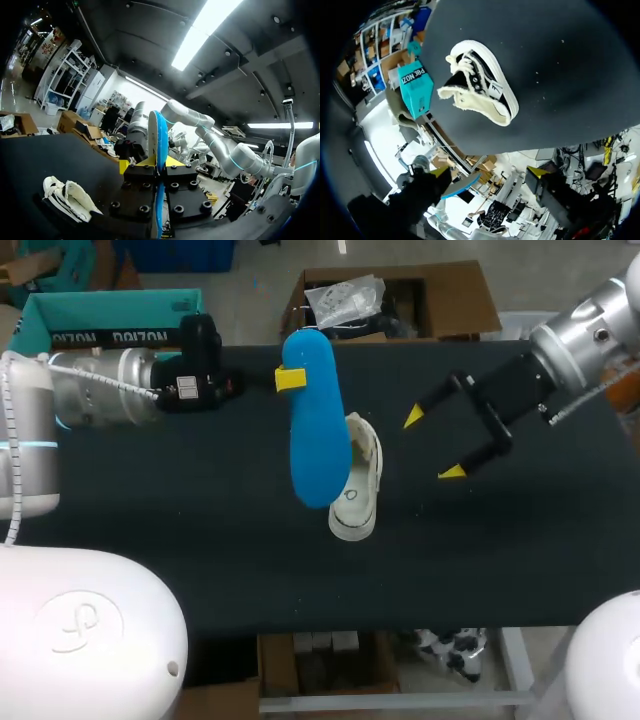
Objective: Open the shoe tongue, take the insole out of the shoe, put the insole back into the shoe, and pack the shoe into the shoebox
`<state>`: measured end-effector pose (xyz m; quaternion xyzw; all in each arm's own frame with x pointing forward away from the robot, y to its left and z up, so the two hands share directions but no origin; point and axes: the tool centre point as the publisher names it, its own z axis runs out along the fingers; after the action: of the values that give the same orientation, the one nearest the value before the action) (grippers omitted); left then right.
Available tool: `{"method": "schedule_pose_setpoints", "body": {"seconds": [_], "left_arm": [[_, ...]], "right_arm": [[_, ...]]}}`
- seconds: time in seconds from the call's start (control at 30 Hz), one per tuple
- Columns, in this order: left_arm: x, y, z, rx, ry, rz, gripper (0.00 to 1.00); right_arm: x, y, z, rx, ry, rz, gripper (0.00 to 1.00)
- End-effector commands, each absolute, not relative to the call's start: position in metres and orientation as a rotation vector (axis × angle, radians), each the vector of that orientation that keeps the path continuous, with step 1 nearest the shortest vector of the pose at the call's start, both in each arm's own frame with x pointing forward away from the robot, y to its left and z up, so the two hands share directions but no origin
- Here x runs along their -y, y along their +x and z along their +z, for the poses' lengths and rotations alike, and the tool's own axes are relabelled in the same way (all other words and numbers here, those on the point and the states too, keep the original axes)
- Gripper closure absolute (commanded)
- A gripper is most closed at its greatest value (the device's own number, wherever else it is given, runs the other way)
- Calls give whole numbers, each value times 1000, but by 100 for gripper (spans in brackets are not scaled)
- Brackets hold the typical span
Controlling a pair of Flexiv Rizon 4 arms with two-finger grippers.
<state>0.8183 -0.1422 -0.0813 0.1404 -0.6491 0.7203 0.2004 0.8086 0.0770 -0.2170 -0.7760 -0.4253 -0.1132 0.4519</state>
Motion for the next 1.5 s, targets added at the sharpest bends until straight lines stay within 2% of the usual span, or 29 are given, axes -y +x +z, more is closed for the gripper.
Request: {"method": "schedule_pose_setpoints", "body": {"seconds": [0.03, 0.4, 1.1, 1.5], "left_arm": [[143, 817, -81, 1815, 399, 2015, 100], [143, 817, -81, 1815, 399, 2015, 100], [143, 817, -81, 1815, 399, 2015, 100], [169, 834, -110, 1928, -20, 2200, 100]], "right_arm": [[-76, 814, -216, 819, -1970, -32, 0], [-76, 814, -216, 819, -1970, -32, 0], [-103, 804, -236, 315, -1975, -159, 0], [-116, 820, -247, 229, -1938, -73, 0]]}}
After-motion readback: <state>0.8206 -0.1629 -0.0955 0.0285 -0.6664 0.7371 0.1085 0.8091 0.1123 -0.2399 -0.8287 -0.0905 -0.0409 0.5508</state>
